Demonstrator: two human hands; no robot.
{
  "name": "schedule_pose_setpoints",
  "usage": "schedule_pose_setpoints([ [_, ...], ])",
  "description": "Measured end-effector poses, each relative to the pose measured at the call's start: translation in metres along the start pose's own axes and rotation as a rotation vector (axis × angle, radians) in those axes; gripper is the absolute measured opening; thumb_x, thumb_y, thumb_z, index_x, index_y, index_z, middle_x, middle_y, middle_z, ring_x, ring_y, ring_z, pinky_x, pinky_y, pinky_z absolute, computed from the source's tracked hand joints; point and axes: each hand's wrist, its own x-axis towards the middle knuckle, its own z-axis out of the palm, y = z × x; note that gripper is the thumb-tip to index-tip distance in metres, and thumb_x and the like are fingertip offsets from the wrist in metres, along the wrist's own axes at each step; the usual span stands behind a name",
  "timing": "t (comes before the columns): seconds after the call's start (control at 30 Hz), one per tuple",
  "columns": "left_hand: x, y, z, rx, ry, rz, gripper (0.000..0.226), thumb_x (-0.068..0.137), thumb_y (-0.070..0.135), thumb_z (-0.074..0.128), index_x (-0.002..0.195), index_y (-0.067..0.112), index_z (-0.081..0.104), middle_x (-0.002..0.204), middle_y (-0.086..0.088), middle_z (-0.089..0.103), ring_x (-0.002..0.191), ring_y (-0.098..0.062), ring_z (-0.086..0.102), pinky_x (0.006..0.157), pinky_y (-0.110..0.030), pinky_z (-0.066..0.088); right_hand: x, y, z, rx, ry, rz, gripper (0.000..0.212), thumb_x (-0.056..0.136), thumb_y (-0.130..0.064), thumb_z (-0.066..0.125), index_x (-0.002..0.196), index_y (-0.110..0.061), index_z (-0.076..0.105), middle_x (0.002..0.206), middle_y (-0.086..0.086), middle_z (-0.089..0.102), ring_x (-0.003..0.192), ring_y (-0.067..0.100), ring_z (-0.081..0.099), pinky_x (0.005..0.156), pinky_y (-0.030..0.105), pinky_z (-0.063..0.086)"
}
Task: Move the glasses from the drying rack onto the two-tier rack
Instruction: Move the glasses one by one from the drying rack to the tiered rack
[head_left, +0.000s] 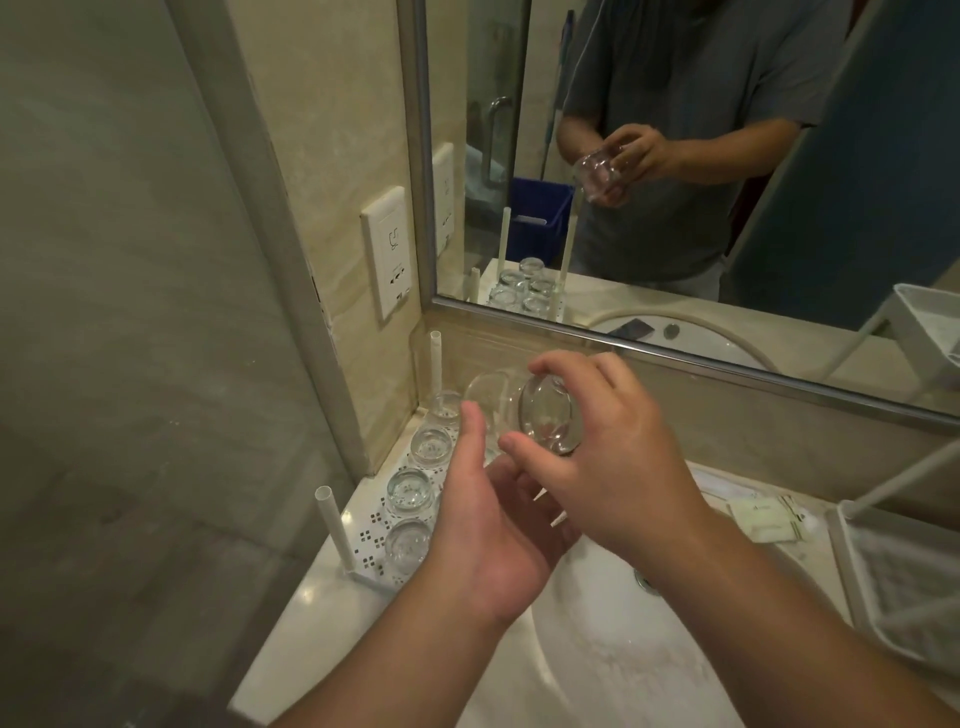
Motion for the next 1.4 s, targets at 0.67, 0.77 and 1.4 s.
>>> schedule_pose_setpoints([
  [0.67,-0.032,0.014,0.015,0.460,-0.027,0.574,0.069,0.064,0.020,0.085,0.127,0.036,0.060,0.120,0.004,0.070,0.097,-0.018,0.073,0.066,-0.030,0.057,-0.029,-0.007,-0.008,0.093,0.091,0.061,0.065,0.068,-0.053,0.075,0.124,-0.041,0.043,0.114,-0.023,0.056,0.093,0.001,0.060,0.073,0.031,0.055],
  [0.77,-0.031,0.012,0.014,0.578,-0.006,0.663,0.071,0.063,0.016,0.086,0.126,0.039,0.060,0.116,0.009,0.070,0.098,-0.015,0.073,0.068,-0.027,0.057,-0.032,-0.006,-0.003,0.147,0.089,0.111,0.064,0.067,-0.049,0.076,0.120,-0.045,0.040,0.113,-0.026,0.054,0.094,0.003,0.060,0.072,0.035,0.056],
  [1.4,-0.011,-0.014,0.009,0.872,0.052,0.631,0.083,0.054,0.033,0.088,0.128,0.050,0.056,0.117,0.017,0.065,0.111,-0.014,0.067,0.082,-0.031,0.059,-0.058,0.025,-0.019,0.133,0.091,0.277,0.041,0.071,-0.051,0.070,0.107,-0.049,0.051,0.139,-0.030,0.037,0.091,-0.007,0.063,0.069,0.005,0.044],
])
